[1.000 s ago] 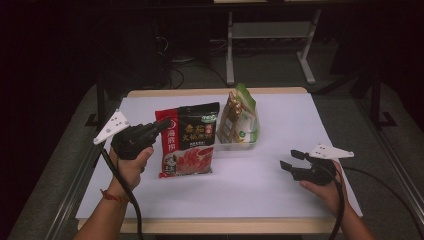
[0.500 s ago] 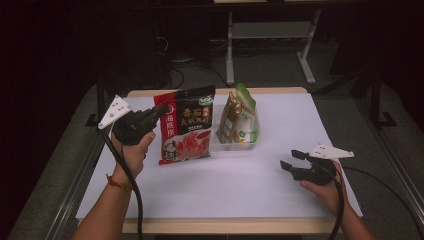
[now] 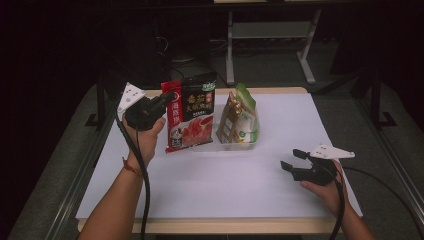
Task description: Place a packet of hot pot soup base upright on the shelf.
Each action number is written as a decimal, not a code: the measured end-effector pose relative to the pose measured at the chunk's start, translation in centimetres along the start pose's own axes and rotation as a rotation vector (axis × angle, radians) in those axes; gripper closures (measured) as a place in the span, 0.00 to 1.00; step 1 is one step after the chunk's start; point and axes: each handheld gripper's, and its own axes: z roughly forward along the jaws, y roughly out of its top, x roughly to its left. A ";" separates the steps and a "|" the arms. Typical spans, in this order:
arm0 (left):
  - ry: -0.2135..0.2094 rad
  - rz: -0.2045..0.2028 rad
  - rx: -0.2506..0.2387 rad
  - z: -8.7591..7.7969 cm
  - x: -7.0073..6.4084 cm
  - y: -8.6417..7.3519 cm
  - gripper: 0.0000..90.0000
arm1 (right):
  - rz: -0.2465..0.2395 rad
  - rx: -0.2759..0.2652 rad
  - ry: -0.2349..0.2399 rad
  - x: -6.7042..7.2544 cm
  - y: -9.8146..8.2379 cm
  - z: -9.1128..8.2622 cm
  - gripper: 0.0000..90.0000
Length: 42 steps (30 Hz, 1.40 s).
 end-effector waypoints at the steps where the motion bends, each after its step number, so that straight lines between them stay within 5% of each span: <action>1: 0.011 0.001 0.004 0.2 0.0 0.0 0.98 | 0.000 0.000 0.002 0.1 0.0 0.0 0.35; 13: 0.086 -0.006 0.020 2.9 -0.3 0.7 0.98 | -0.004 0.008 0.000 0.2 -0.1 0.1 0.32; 22: 0.195 -0.008 0.056 4.5 -0.6 1.8 0.98 | -0.004 0.009 0.009 0.2 -0.1 0.1 0.32; 35: 0.258 0.008 0.086 8.5 -2.4 1.6 0.97 | -0.010 0.023 0.026 0.4 -0.2 0.4 0.32; 42: 0.290 -0.027 0.087 10.2 -1.8 1.5 0.98 | -0.014 0.033 0.033 0.5 -0.3 0.6 0.32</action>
